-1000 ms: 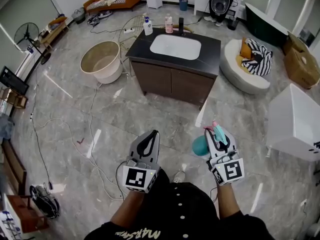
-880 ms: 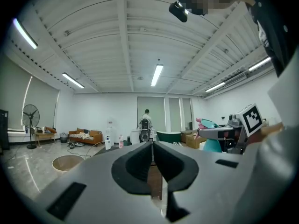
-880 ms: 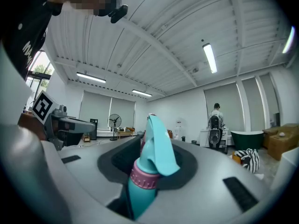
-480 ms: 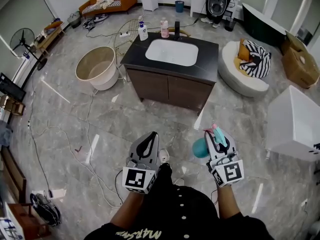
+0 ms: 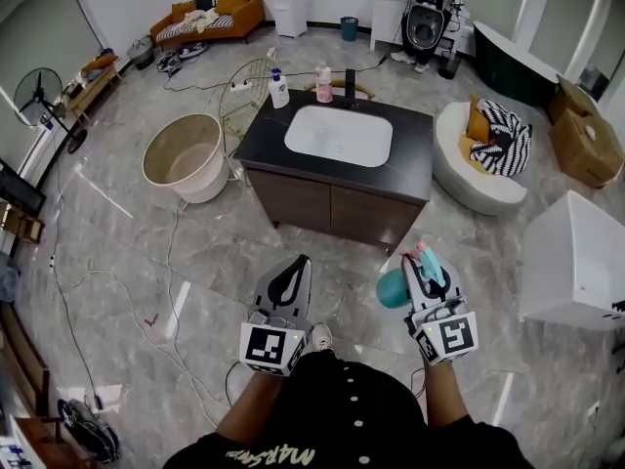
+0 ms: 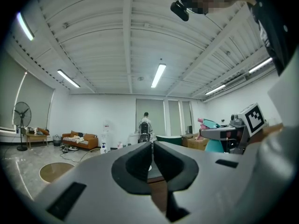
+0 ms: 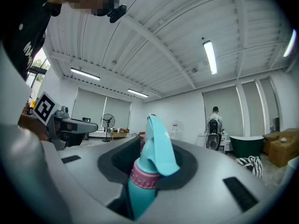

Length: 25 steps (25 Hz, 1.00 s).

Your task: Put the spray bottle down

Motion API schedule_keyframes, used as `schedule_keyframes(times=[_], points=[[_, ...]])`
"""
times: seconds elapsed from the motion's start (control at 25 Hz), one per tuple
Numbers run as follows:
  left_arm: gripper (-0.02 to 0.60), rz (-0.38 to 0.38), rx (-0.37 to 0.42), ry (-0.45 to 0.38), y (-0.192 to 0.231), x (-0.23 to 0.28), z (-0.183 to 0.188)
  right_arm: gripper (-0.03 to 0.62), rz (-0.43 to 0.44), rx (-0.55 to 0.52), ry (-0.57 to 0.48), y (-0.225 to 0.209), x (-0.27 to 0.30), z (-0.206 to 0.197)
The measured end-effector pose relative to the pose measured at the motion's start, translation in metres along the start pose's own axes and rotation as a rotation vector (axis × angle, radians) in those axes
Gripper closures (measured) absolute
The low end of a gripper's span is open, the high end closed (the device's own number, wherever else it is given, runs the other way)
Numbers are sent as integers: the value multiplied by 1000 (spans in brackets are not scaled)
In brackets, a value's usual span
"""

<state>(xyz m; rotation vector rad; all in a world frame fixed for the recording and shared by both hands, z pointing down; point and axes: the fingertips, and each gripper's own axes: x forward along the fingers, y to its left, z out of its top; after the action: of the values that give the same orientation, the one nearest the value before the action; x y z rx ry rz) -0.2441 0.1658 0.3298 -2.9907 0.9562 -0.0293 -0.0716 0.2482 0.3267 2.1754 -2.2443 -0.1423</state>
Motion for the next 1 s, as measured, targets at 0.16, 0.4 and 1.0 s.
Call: schedule_keyframes(times=[0.16,0.4,1.0], points=[[560,0,-10,-9,29,27,2,496,-4,-8,-6,-8,40,2],[560,-18,-13,-5,68,59,-3,496,-25,-13,-4,-12,87,-2],[560,-85,-39,64,98,141,-37,496,-95,25,68,-57,143,-47]])
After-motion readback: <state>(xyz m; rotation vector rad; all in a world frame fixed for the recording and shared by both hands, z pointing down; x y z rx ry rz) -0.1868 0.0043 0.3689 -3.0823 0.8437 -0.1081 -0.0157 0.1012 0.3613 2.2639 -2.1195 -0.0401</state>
